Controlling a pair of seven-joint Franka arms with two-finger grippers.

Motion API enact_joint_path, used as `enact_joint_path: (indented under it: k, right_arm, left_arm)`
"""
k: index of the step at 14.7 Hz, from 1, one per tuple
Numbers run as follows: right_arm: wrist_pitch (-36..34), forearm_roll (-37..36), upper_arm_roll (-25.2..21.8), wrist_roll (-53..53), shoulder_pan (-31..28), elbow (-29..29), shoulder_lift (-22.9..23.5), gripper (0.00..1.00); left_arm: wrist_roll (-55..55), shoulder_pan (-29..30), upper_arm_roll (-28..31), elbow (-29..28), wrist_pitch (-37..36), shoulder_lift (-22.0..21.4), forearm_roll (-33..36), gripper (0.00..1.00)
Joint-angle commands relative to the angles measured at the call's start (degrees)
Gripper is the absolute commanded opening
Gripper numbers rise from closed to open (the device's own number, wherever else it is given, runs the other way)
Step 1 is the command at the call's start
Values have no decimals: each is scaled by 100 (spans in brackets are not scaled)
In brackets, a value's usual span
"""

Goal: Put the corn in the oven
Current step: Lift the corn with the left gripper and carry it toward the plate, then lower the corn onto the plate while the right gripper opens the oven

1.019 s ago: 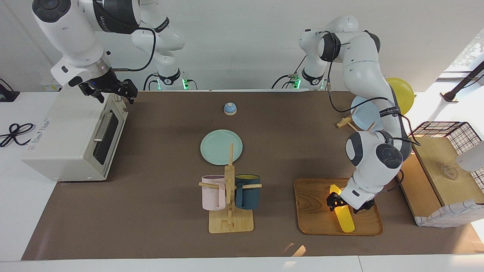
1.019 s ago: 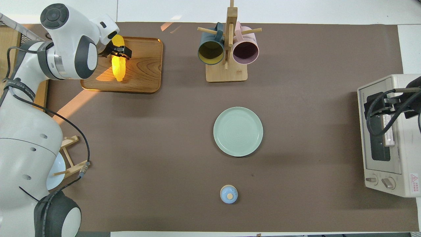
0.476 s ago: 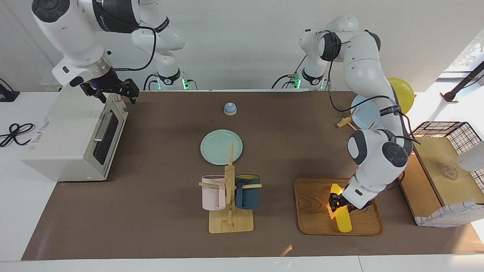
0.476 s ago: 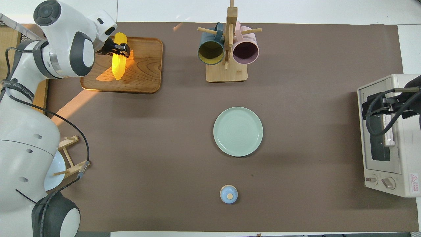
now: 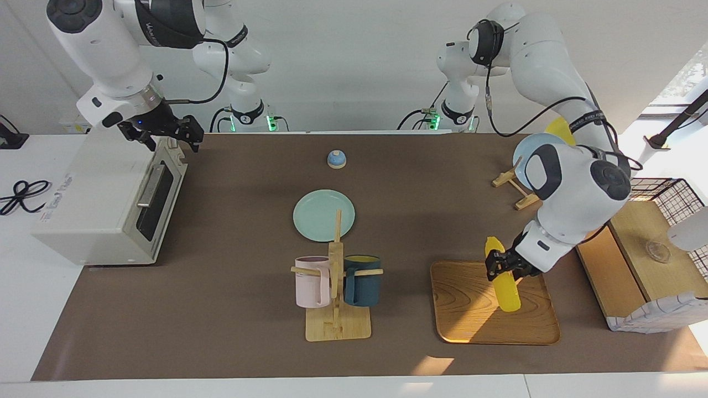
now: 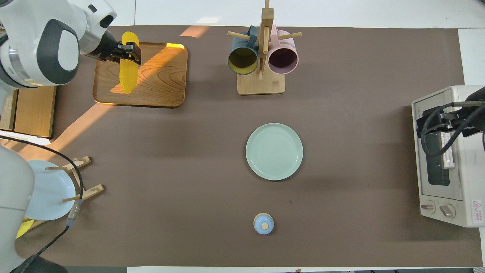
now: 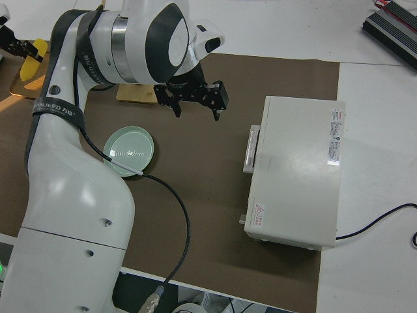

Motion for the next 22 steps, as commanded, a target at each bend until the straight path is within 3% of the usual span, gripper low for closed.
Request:
enact_joint_path:
  k: [1, 2, 3, 4, 9, 13, 17, 22]
  right_arm:
    - [392, 155, -28, -202, -194, -602, -234, 95]
    - [962, 172, -29, -368, -291, -1163, -444, 67]
    - [1376, 172, -37, -657, -309, -1725, -699, 26]
    - [1407, 163, -46, -860, -309, -1853, -762, 0]
    - [1933, 84, -108, -1222, -678, -2257, -816, 0]
    - [2416, 58, -108, -1309, -1082, -2644, -798, 0]
    - [2662, -81, -108, -1371, -1109, -2689, -737, 0]
    - [2796, -329, -99, -1310, -1109, -2829, -737, 0]
  left_arm:
    - [-311, -237, 35, -1521, -25, -1304, -119, 0]
    - [-417, -351, 35, -1698, -156, -1541, -128, 0]
    - [-557, -491, 35, -1839, -331, -1735, -128, 0]
    - [-741, -580, 35, -1970, -446, -1929, -128, 0]
    - [-1926, -1624, 35, -2823, -238, -2545, -137, 0]
    - [-2990, -2556, 35, -3596, 1018, -2792, -137, 0]
    - [-3607, -3268, 43, -3650, 1722, -2406, -137, 0]
    - [-3827, -3647, 43, -3624, 2434, -1879, -128, 0]
